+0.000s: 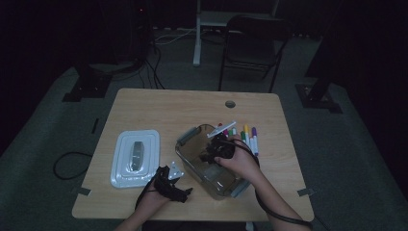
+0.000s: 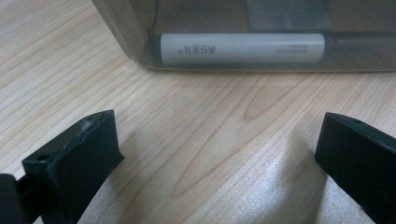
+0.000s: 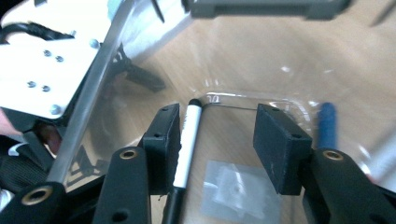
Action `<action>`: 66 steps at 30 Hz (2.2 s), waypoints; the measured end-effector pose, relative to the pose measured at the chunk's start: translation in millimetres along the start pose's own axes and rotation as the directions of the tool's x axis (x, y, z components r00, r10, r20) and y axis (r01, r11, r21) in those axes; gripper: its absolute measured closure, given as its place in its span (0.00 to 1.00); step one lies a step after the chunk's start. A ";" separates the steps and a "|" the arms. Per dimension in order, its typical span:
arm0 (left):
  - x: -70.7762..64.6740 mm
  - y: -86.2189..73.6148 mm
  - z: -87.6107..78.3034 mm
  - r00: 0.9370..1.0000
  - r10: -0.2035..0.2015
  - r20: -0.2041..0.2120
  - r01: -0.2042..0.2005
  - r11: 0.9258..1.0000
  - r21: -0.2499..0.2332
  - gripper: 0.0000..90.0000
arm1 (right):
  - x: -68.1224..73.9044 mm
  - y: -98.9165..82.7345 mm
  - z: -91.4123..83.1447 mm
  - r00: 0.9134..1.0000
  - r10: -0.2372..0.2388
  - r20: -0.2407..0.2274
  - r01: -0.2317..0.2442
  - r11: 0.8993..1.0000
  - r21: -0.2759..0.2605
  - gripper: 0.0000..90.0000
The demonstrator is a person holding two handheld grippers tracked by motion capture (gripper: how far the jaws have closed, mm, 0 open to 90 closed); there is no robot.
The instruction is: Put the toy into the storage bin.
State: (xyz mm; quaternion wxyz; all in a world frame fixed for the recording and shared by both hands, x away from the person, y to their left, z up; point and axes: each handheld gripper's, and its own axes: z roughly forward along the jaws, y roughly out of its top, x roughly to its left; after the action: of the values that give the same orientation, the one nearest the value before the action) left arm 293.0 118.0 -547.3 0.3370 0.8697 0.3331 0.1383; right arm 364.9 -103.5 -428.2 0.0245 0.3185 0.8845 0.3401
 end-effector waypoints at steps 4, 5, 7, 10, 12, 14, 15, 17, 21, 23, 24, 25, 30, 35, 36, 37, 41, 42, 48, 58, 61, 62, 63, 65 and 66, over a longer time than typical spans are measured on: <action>0.0 0.1 0.0 1.000 -0.002 -0.002 0.002 1.000 0.001 0.01 | -6.9 -5.4 -23.2 0.999 -0.016 0.032 0.019 0.995 -0.099 0.46; 0.0 0.1 0.0 1.000 -0.002 -0.002 0.002 1.000 0.001 0.01 | -9.4 -7.0 -29.0 0.999 -0.013 0.042 0.019 0.991 -0.130 0.44; 0.0 0.1 0.0 1.000 -0.002 -0.002 0.002 1.000 0.001 0.01 | -13.6 -10.2 -39.2 0.998 -0.018 0.060 0.028 0.985 -0.171 0.41; 0.0 0.1 0.0 1.000 -0.002 -0.002 0.002 1.000 0.001 0.01 | -19.9 -16.0 -52.8 0.998 -0.016 0.057 0.028 0.972 -0.231 0.42; 0.0 0.1 0.0 1.000 -0.002 -0.002 0.002 1.000 0.001 0.01 | -22.8 -18.5 -59.2 0.998 -0.009 0.068 0.026 0.965 -0.260 0.37; 0.0 0.1 0.0 1.000 -0.002 -0.002 0.002 1.000 0.001 0.01 | -26.6 -22.3 -66.3 0.996 -0.036 0.079 0.058 0.952 -0.299 0.26; 0.0 0.1 -0.1 1.000 -0.002 -0.002 0.002 1.000 0.001 0.01 | -28.8 -23.9 -68.9 0.996 -0.040 0.086 0.065 0.949 -0.308 0.22; 0.0 0.1 0.1 1.000 -0.002 -0.003 0.002 1.000 0.000 0.01 | -32.9 -26.3 -73.2 0.987 0.012 0.158 0.045 0.934 -0.353 0.24; -0.1 0.0 0.1 1.000 -0.002 -0.003 0.002 1.000 0.000 0.01 | -43.7 -31.7 -78.4 0.971 0.058 0.233 0.037 0.923 -0.384 0.32; -0.1 0.0 0.1 1.000 -0.002 -0.003 0.002 1.000 0.000 0.01 | -60.2 -38.4 -83.3 0.950 0.145 0.276 -0.024 0.917 -0.399 0.45; -0.1 0.0 0.1 1.000 -0.002 -0.003 0.002 1.000 0.000 0.01 | -67.3 -40.9 -83.5 0.942 0.177 0.284 -0.048 0.911 -0.409 0.45; 0.0 0.0 0.1 1.000 -0.002 -0.003 0.002 1.000 0.000 0.01 | -74.8 -43.9 -83.3 0.937 0.198 0.287 -0.064 0.907 -0.417 0.51; 0.0 0.0 0.0 1.000 -0.001 -0.003 0.001 1.000 0.001 0.01 | -116.4 -65.9 -69.0 0.855 0.311 0.414 -0.170 0.924 -0.343 0.56; 0.0 0.0 0.0 1.000 -0.002 -0.003 0.002 1.000 0.001 0.01 | -150.2 -88.4 -45.7 0.784 0.407 0.468 -0.298 0.909 -0.292 0.60; 0.0 0.0 0.0 1.000 -0.001 -0.003 0.001 1.000 0.001 0.01 | -155.9 -92.7 -40.4 0.779 0.434 0.453 -0.332 0.898 -0.288 0.63; 0.0 0.0 0.0 1.000 -0.001 -0.003 0.001 1.000 0.001 0.01 | -161.9 -97.3 -33.8 0.778 0.451 0.437 -0.362 0.891 -0.275 0.63; 0.0 0.0 0.0 1.000 -0.001 -0.003 0.001 1.000 0.001 0.01 | -174.8 -105.0 -18.2 0.769 0.488 0.413 -0.411 0.872 -0.264 0.69; 0.0 0.0 0.0 1.000 -0.001 -0.003 0.001 1.000 0.001 0.01 | -176.7 -105.5 -15.3 0.766 0.496 0.409 -0.424 0.868 -0.259 0.69; 0.0 0.0 0.0 1.000 -0.001 -0.003 0.001 1.000 0.001 0.01 | -186.6 -109.9 -4.9 0.746 0.513 0.424 -0.461 0.858 -0.226 0.78; 0.0 0.0 0.0 1.000 -0.002 -0.003 0.002 1.000 0.001 0.01 | -191.9 -115.9 -16.2 0.698 0.567 0.437 -0.508 0.823 -0.255 0.85; 0.0 0.0 0.0 1.000 -0.001 -0.003 0.001 1.000 0.001 0.01 | -186.0 -110.4 -28.3 0.707 0.568 0.421 -0.506 0.822 -0.261 0.85; 0.0 0.0 0.0 1.000 -0.002 -0.003 0.002 1.000 0.001 0.01 | -182.7 -107.4 -32.9 0.713 0.564 0.416 -0.497 0.825 -0.269 0.85; 0.0 0.0 0.0 1.000 -0.002 -0.003 0.002 1.000 0.000 0.01 | -178.6 -103.8 -37.4 0.724 0.554 0.412 -0.483 0.833 -0.270 0.85; 0.0 0.0 0.0 1.000 -0.001 -0.003 0.001 1.000 0.000 0.01 | -168.3 -95.2 -46.0 0.750 0.531 0.393 -0.459 0.847 -0.269 0.85; 0.0 0.0 0.0 1.000 -0.002 -0.003 0.002 1.000 0.001 0.01 | -162.0 -90.4 -50.5 0.762 0.519 0.387 -0.440 0.854 -0.278 0.85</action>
State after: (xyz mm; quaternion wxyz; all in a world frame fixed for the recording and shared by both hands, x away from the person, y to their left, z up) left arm 293.0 117.9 -547.3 0.3364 0.8693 0.3343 0.1390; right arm 431.3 -278.2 -473.4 0.1666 0.6009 0.7103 0.3266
